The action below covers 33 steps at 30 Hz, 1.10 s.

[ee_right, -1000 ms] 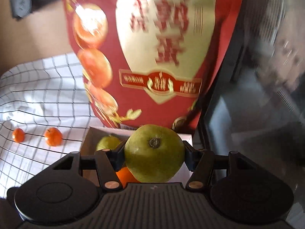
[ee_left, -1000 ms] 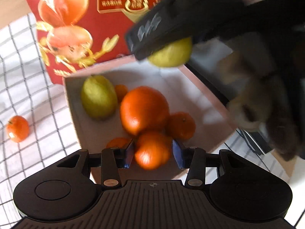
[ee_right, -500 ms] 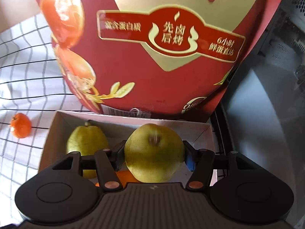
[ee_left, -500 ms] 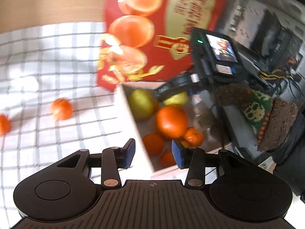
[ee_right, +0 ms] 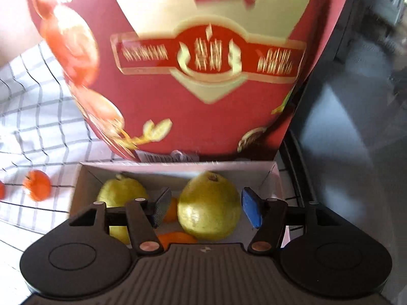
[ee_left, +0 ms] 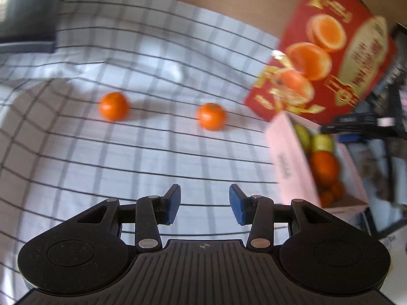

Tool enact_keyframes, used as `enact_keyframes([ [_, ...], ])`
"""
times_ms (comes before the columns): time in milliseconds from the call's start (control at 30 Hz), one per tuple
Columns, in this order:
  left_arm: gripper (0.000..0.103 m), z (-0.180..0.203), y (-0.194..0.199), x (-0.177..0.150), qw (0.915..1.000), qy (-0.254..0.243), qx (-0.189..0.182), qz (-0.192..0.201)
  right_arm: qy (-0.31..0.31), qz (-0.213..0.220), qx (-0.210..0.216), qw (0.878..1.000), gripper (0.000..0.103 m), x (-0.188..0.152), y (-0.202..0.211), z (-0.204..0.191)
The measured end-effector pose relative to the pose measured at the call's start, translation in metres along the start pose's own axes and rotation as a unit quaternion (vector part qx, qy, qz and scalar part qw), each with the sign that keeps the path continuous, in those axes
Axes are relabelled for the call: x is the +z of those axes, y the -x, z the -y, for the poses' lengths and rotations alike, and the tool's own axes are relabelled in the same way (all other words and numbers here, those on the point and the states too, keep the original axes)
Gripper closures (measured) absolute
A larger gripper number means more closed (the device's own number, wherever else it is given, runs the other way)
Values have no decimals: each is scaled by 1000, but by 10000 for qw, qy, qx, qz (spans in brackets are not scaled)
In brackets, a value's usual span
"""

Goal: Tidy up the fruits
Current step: 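Lower the pomelo into the pink box while left tool releases its tangerine inside, then grasp a tangerine on the cloth with the left tool while right tool grasps another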

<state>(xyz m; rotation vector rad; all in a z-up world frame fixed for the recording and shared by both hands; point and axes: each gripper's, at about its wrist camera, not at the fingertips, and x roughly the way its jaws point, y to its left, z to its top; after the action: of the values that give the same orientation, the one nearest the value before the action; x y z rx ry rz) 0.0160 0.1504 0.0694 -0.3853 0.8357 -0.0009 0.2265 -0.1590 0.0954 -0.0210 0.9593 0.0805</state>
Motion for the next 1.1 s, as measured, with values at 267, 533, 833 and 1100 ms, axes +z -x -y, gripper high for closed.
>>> enact_keyframes([
  [267, 57, -52, 2, 11, 9972, 317, 610, 299, 461, 607, 448, 9961, 35, -15, 67, -69],
  [533, 56, -71, -42, 70, 9932, -289, 937, 621, 1459, 805, 798, 9828, 26, -49, 90, -161],
  [833, 51, -79, -83, 92, 9917, -736, 965, 433, 1541, 400, 887, 9833, 26, -54, 43, -201],
  [1100, 51, -79, -99, 89, 9904, -983, 953, 210, 1247, 236, 1016, 9867, 26, -40, 7, -215],
])
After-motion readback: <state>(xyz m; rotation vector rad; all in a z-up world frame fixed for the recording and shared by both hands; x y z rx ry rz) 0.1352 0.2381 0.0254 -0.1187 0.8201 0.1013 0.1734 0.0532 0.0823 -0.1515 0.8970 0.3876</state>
